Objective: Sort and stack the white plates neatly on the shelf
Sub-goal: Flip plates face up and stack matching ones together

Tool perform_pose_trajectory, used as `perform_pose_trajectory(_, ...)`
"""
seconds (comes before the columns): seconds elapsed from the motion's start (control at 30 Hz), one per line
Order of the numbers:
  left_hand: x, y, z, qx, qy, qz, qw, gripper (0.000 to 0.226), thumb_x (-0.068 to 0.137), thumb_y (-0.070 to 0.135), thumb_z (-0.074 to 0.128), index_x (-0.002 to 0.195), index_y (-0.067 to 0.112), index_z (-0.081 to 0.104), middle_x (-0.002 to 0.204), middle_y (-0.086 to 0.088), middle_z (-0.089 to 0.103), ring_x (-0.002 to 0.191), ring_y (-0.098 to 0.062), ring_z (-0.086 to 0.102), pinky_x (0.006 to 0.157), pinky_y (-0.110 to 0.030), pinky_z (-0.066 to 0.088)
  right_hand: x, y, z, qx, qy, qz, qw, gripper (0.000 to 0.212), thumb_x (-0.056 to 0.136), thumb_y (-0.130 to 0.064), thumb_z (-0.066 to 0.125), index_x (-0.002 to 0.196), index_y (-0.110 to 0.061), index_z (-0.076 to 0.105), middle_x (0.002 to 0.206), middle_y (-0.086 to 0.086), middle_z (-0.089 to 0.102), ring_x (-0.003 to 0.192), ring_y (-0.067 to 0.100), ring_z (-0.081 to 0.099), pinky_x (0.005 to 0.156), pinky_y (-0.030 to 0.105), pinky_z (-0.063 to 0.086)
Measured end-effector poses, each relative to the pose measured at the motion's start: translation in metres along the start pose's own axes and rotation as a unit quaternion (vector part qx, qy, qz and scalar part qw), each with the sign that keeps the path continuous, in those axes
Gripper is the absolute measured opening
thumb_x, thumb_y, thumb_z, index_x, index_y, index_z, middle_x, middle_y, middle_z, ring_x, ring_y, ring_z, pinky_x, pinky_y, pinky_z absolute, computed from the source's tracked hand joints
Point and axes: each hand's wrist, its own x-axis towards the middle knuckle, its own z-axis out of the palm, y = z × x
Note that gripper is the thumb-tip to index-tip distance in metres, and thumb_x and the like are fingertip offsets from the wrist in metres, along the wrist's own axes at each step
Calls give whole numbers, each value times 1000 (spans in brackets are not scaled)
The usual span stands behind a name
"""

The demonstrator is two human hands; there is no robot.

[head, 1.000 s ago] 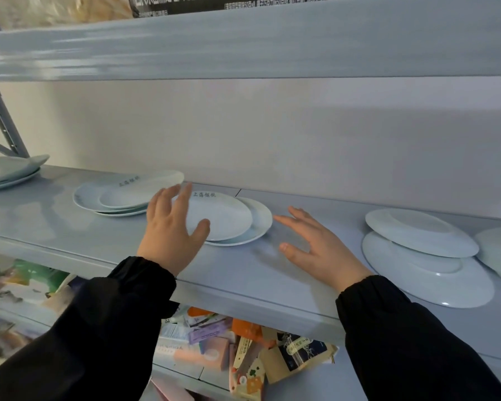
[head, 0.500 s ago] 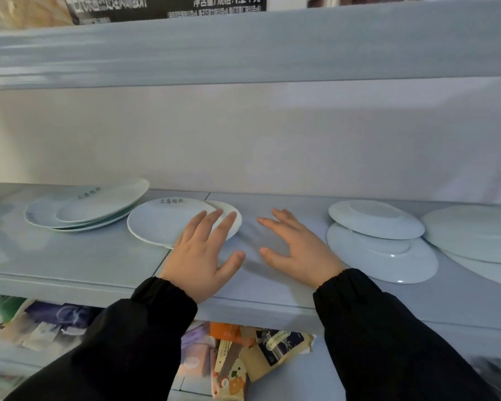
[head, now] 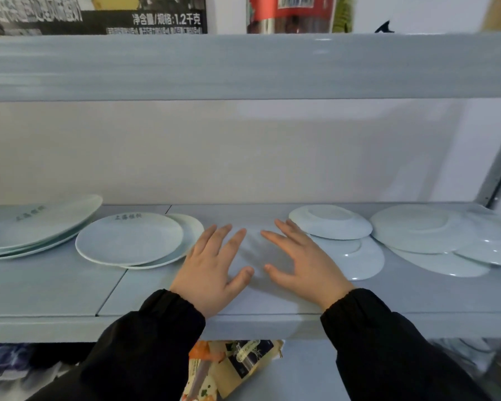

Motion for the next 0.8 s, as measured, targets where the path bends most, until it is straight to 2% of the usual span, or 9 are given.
perform_pose_trajectory(0.13, 13, 1, 8, -4, -6, 12, 1000, 74, 89, 69, 23, 152, 30, 23, 158, 0, 23, 147, -23, 11, 117, -45, 20, -5, 14, -7, 1, 36, 14, 999, 70, 82, -68, 43, 148, -45, 39, 164, -13, 20, 153, 3, 3, 122, 36, 21)
perform_pose_trajectory(0.3, 16, -2, 13, -19, 11, 18, 1000, 73, 90, 68, 26, 151, 29, 27, 157, 2, 25, 146, -22, 16, 118, -39, 19, -5, 19, -8, -19, 24, 26, 999, 71, 82, -66, 44, 150, -46, 36, 166, -12, 16, 153, 6, -1, 123, 34, 18)
perform_pose_trajectory(0.4, 17, -2, 14, -11, 16, 22, 1000, 71, 90, 65, 30, 150, 25, 32, 154, -1, 33, 144, -24, 24, 116, -36, 19, 3, 17, -9, -42, 16, 28, 999, 74, 82, -65, 45, 152, -45, 33, 166, -7, 16, 154, 13, 1, 123, 34, 16)
perform_pose_trajectory(0.57, 17, -3, 16, -11, 26, 13, 1000, 70, 90, 61, 34, 147, 21, 38, 149, -3, 42, 140, -27, 32, 114, -40, 26, 39, 28, -26, -117, -1, 50, 992, 72, 89, -55, 57, 154, -38, 31, 167, 5, 16, 154, 26, 3, 124, 40, 8)
perform_pose_trajectory(0.73, 17, -5, 17, -16, 32, 10, 999, 70, 90, 61, 35, 148, 21, 35, 148, -2, 42, 141, -25, 30, 114, -35, 23, 64, 49, -29, -170, 32, 99, 980, 75, 84, -61, 43, 154, -36, 31, 165, 6, 21, 154, 29, 6, 123, 48, 9)
perform_pose_trajectory(0.8, 17, -5, 18, -21, 34, 8, 999, 70, 90, 61, 36, 148, 22, 34, 148, 0, 42, 141, -23, 29, 114, -35, 24, 63, 58, -26, -168, 19, 148, 975, 75, 85, -60, 46, 155, -36, 29, 165, 5, 21, 153, 30, 7, 123, 50, 9)
